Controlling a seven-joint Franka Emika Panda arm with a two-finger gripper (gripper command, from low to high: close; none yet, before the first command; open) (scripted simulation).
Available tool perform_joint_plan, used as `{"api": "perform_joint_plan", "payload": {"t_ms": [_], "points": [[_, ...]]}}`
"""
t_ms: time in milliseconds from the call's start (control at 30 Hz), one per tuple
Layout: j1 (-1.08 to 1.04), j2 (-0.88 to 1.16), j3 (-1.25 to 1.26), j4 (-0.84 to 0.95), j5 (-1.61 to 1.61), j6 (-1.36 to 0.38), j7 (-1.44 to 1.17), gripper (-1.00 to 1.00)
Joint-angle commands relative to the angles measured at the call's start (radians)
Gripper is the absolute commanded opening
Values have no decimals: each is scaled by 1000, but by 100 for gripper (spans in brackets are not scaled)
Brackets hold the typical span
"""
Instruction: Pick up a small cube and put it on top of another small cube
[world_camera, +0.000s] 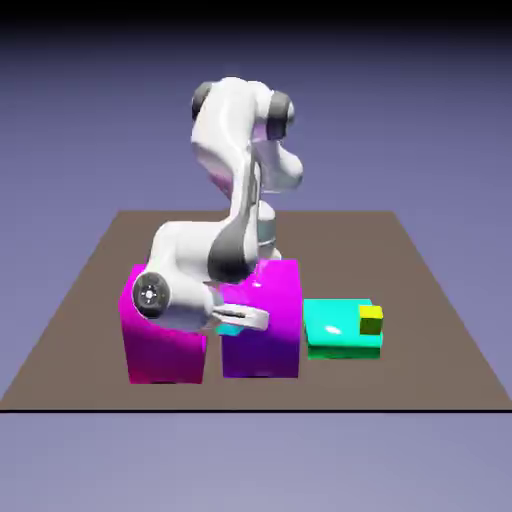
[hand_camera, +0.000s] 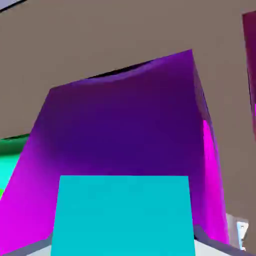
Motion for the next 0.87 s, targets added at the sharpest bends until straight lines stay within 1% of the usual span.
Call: {"api": "perform_joint_plan", "payload": {"t_ms": [0,100,200,233,300,533,567,600,833], "points": [[15,-29,-29,-8,-32,-23,-44,-100],[57,-108,-121,-37,-131,-106,-157,-100],[86,-156,-227,-81,-259,-236,-205,-100],[83,-146,-242,-92,-284,-269,-177,-100],[81,-144,-243,-93,-286,-273,-172,-100],[102,-237,-246,-331,-299,-122,-127,-100],[102,-237,-246,-331,-299,-122,-127,100],[102,-237,-246,-331,-299,-122,-127,100],[81,-144,-243,-93,-286,-273,-172,100]]}}
